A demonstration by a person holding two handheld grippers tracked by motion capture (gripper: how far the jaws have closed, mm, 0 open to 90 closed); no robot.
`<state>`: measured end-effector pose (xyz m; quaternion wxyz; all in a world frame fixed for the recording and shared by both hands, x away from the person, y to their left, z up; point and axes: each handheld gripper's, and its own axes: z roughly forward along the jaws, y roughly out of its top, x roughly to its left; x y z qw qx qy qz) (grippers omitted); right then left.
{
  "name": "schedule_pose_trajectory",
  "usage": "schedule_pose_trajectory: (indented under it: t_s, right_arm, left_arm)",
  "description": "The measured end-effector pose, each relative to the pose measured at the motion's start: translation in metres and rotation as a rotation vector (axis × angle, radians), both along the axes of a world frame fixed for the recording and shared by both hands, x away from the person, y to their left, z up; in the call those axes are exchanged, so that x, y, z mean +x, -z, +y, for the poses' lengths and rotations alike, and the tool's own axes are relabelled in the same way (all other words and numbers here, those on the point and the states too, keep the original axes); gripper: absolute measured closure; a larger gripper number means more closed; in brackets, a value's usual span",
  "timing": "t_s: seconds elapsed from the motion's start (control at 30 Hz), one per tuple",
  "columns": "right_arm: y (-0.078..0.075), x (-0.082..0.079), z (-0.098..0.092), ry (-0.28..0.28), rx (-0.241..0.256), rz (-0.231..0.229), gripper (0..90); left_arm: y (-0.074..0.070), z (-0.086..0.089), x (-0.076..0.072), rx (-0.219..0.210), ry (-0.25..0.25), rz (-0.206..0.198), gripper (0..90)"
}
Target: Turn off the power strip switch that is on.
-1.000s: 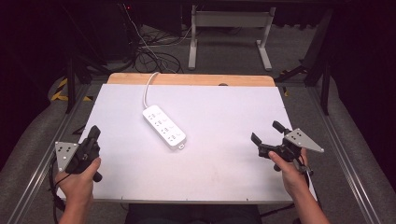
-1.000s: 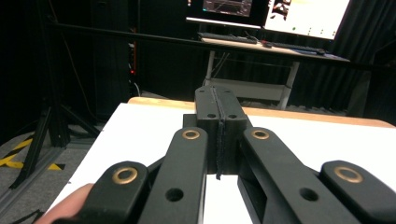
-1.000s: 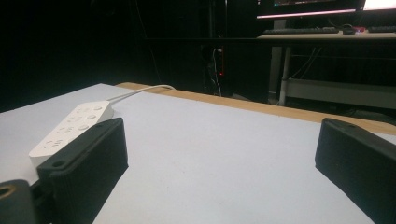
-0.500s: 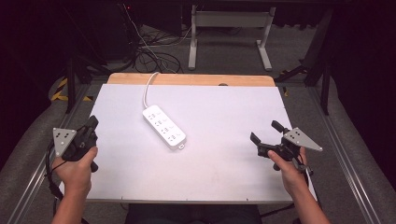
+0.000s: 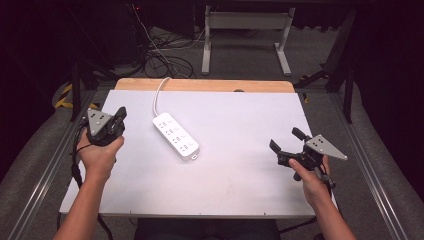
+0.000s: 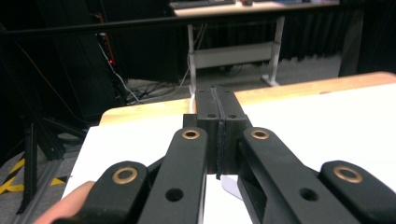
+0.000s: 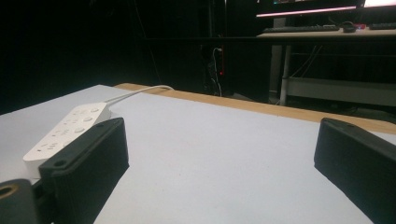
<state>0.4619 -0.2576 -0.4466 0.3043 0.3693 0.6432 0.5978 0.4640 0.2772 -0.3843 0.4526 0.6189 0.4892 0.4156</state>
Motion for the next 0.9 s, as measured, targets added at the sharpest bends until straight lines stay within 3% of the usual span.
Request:
schedule_pose_trajectory:
  t_s: [0.17,0.33,0.37,0.43,0.47,0.53,0.57,0.9]
  right_arm:
    - [0.0,0.001,0.0,-0.001,0.002,0.0,3.5]
    - [-0.001,0.003,0.0,-0.001,0.006,0.001,3.7]
    - [0.0,0.003,0.0,-0.001,0.006,0.003,3.7]
    - [0.0,0.003,0.0,-0.001,0.006,0.003,3.8]
    - [-0.001,0.003,0.0,-0.001,0.006,0.002,3.9]
    - [-0.001,0.003,0.0,-0.003,0.005,0.002,3.9]
    - [-0.001,0.003,0.0,-0.001,0.004,0.002,3.9]
    - [-0.001,0.004,0.001,-0.002,-0.004,0.001,4.3]
  left_arm:
    - [-0.002,-0.005,0.012,0.033,0.009,0.037,90.0]
    - [-0.004,-0.016,0.025,0.067,0.049,0.081,90.0]
    - [-0.003,-0.021,0.032,0.106,0.062,0.104,90.0]
    - [-0.002,-0.023,0.036,0.116,0.068,0.115,90.0]
    - [0.0,-0.027,0.042,0.125,0.08,0.145,90.0]
    - [0.001,-0.029,0.045,0.134,0.085,0.157,90.0]
    - [0.003,-0.034,0.05,0.147,0.102,0.181,90.0]
    - [0.013,-0.05,0.07,0.158,0.152,0.263,90.0]
